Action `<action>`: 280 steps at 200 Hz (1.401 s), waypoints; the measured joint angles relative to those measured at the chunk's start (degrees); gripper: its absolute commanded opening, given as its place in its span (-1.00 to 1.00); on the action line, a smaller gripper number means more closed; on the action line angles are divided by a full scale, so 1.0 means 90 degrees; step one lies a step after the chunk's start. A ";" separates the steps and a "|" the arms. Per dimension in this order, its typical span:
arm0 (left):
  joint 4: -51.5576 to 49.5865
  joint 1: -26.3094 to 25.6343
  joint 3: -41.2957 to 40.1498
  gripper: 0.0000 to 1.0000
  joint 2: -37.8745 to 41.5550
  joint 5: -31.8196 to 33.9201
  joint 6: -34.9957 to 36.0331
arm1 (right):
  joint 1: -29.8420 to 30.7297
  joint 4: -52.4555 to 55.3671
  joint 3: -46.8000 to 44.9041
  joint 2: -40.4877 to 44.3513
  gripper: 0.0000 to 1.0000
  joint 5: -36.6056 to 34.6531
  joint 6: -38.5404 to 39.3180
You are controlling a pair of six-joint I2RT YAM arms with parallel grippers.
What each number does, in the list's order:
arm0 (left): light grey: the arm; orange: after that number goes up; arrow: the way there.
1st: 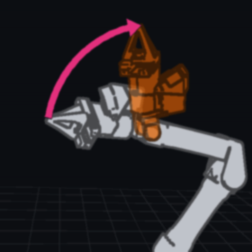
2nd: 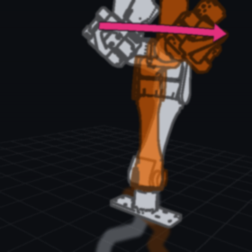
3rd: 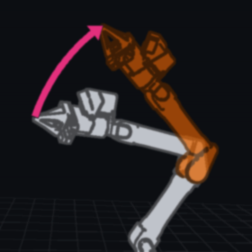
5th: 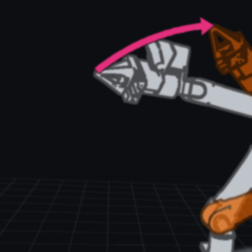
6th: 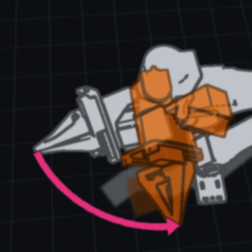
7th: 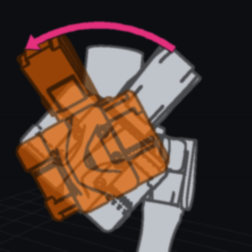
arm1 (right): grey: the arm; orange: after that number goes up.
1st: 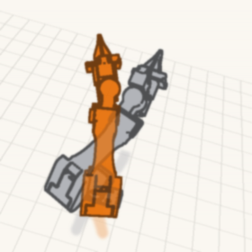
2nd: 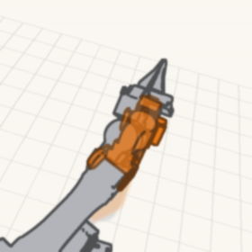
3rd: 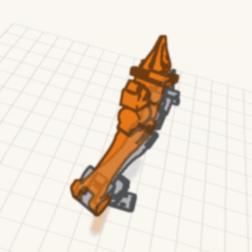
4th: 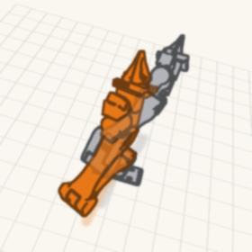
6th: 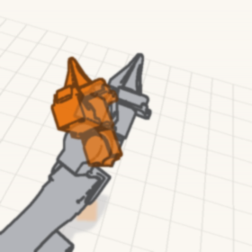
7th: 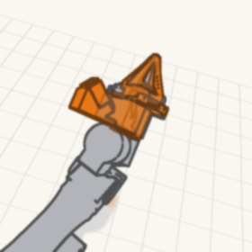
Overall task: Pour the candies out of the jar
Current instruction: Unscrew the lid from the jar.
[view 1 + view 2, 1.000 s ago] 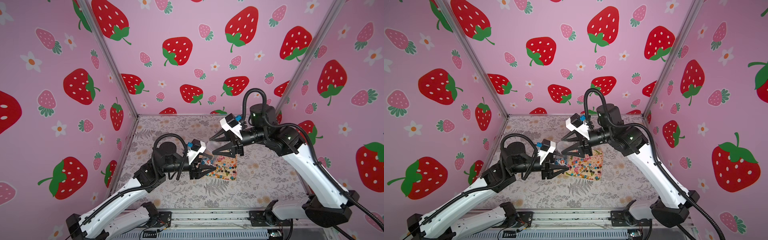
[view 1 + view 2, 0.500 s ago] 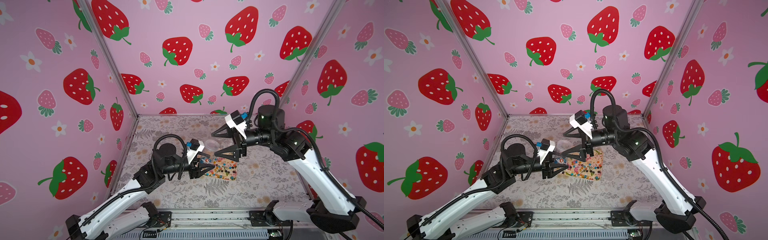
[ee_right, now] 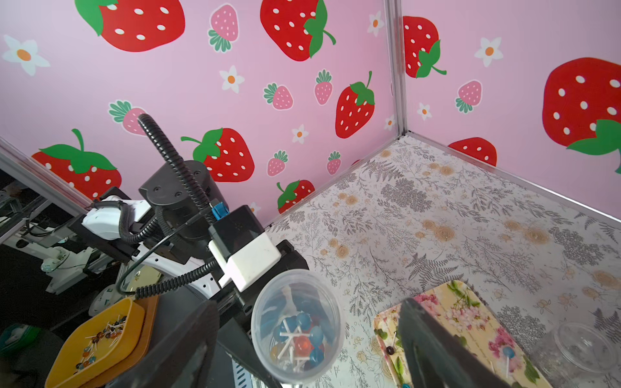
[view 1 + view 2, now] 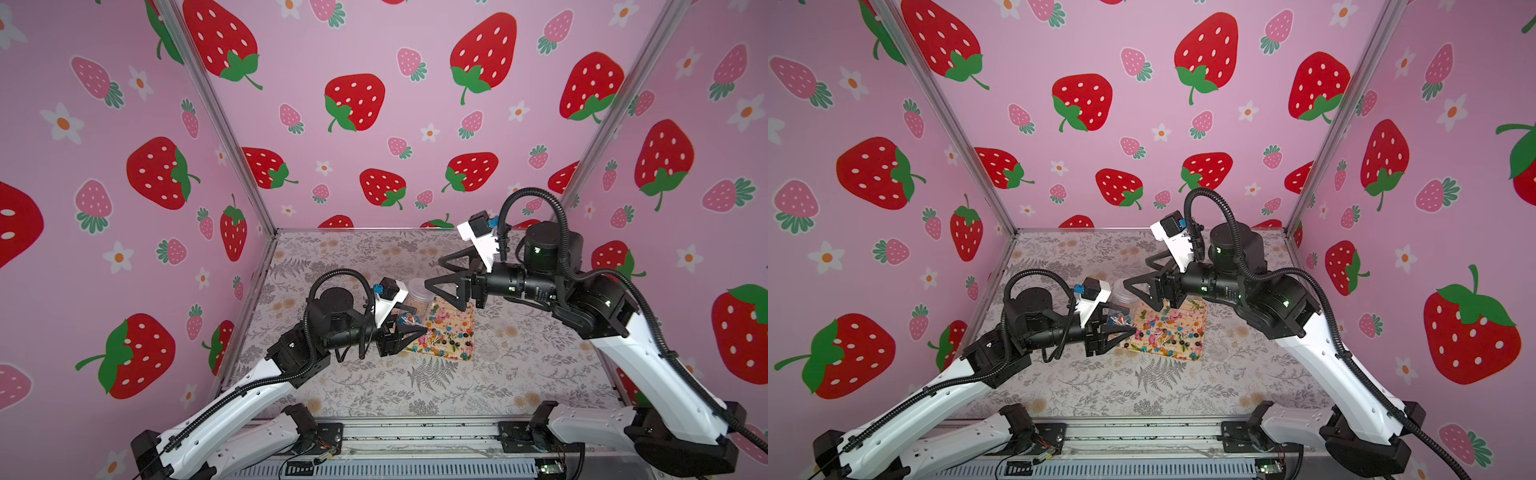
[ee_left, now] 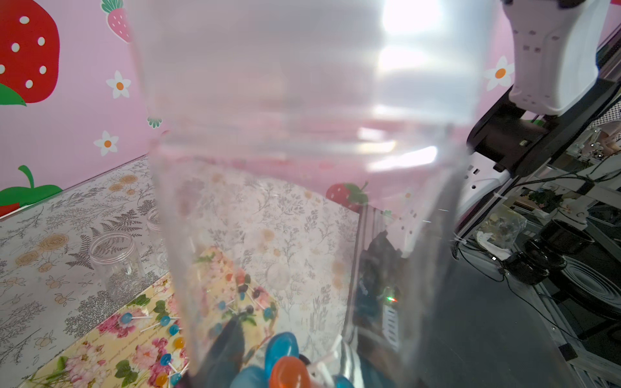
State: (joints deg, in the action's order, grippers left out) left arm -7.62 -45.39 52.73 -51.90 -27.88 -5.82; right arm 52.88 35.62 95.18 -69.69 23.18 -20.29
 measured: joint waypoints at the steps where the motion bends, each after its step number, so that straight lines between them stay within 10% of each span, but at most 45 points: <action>1: -0.0002 0.0000 0.0000 0.04 0.0000 0.0000 0.0000 | 0.0012 0.0010 0.0000 -0.0007 0.73 -0.0024 -0.0005; 88: -0.0019 0.0000 -0.0005 0.04 0.0000 0.0032 0.0005 | 0.0415 0.0262 0.0005 -0.0386 0.71 -0.0500 -0.0075; 195: -0.0039 0.0000 -0.0010 0.04 -0.0012 0.0027 0.0027 | 0.0505 0.0481 0.0141 -0.0459 0.05 -0.0328 0.0342; 280: 0.0299 -0.0012 0.0194 0.04 -0.0185 -0.0789 0.0078 | -0.0444 0.0695 0.0430 -0.0527 0.01 0.2314 0.2501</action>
State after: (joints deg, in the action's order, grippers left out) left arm -4.93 -45.50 54.48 -53.56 -34.98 -5.13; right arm 48.88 41.87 99.04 -74.43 44.01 2.22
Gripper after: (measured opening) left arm 0.572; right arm 0.557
